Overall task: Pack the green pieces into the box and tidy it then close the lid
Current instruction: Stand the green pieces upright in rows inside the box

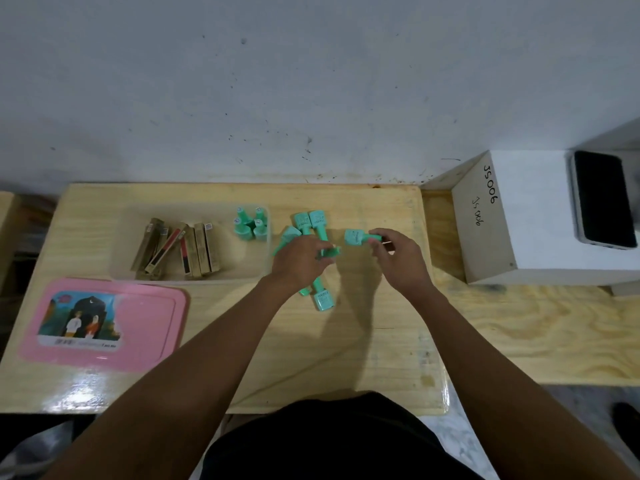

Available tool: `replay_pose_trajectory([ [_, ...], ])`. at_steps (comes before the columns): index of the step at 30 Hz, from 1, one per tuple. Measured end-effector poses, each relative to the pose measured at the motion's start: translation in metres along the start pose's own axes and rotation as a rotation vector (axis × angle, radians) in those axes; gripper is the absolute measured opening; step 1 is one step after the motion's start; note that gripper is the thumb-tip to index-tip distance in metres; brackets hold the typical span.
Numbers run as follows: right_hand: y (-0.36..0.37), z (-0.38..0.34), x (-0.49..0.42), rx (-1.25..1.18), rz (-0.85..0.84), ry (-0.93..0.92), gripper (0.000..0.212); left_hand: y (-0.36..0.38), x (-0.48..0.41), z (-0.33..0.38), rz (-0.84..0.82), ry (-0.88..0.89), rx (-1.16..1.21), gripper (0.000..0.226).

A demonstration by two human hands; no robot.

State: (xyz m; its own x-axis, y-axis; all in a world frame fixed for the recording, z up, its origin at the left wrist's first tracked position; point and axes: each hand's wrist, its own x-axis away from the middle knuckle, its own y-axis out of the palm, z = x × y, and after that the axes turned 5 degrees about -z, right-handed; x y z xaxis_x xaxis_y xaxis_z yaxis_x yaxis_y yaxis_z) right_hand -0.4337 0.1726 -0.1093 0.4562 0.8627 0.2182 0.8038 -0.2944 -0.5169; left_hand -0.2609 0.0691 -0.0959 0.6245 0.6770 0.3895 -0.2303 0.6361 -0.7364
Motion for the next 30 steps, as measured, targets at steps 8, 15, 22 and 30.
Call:
replay_pose_trajectory([
  [8, 0.012, -0.061, 0.001, -0.026, 0.000, -0.098, 0.018, -0.056, 0.037, -0.028, 0.279, -0.054, 0.451, 0.033],
  [15, 0.048, -0.114, 0.006, 0.102, -0.087, -0.257, 0.020, -0.091, 0.061, -0.088, 0.482, -0.175, 0.480, 0.033],
  [22, 0.085, -0.140, 0.008, 0.338, -0.185, -0.305, 0.023, -0.082, 0.050, -0.113, 0.383, -0.262, 0.439, 0.027],
  [30, 0.111, -0.148, 0.013, 0.548, -0.188, -0.272, 0.026, -0.067, 0.038, -0.115, 0.282, -0.272, 0.322, 0.019],
])
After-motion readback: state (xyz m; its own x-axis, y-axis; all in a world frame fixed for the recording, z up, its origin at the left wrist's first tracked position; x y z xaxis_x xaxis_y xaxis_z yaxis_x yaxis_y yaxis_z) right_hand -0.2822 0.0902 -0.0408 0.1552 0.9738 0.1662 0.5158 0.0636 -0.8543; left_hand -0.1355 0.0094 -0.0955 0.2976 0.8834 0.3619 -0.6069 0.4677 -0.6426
